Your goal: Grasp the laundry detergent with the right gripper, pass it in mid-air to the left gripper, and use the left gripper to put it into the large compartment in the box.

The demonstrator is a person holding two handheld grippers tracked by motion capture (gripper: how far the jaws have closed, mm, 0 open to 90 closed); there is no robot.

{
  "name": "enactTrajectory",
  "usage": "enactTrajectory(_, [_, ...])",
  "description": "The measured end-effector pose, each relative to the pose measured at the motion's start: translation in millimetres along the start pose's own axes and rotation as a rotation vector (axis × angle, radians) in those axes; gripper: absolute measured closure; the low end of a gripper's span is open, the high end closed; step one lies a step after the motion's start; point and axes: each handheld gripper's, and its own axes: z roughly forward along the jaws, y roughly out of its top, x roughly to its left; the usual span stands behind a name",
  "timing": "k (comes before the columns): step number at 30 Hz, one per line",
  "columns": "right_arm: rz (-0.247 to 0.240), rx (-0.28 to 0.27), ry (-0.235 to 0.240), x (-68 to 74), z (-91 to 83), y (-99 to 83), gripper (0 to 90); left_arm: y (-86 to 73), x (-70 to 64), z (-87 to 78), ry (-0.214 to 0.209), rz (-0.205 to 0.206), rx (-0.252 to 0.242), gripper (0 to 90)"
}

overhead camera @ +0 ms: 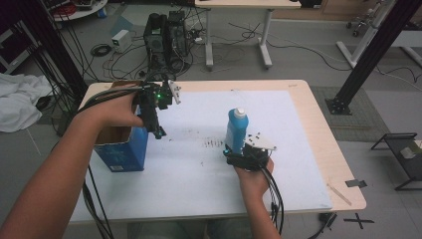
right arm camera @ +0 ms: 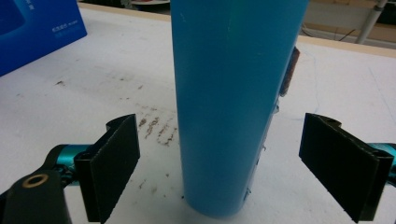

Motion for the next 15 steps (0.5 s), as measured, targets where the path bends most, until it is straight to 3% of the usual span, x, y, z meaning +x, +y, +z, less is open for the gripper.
enactTrajectory(10, [0.025,-0.037,-0.051,11.7,15.5,-0.2,11.4,0.9,-2.8,-0.1,0.002,0.010,0.007,3.4])
enactTrajectory(12, [0.006,-0.049,-0.063,11.1,17.4,0.3,11.4,0.4,-2.8,-1.2,0.006,0.016,0.011,3.4])
enactTrajectory(13, [0.031,-0.058,-0.067,12.1,18.8,0.7,11.4,0.0,-2.9,-1.1,0.001,0.014,0.009,3.4])
enactTrajectory(15, [0.026,-0.064,-0.077,10.8,20.3,1.1,11.4,-0.4,-3.0,-1.6,0.006,0.013,0.011,3.3])
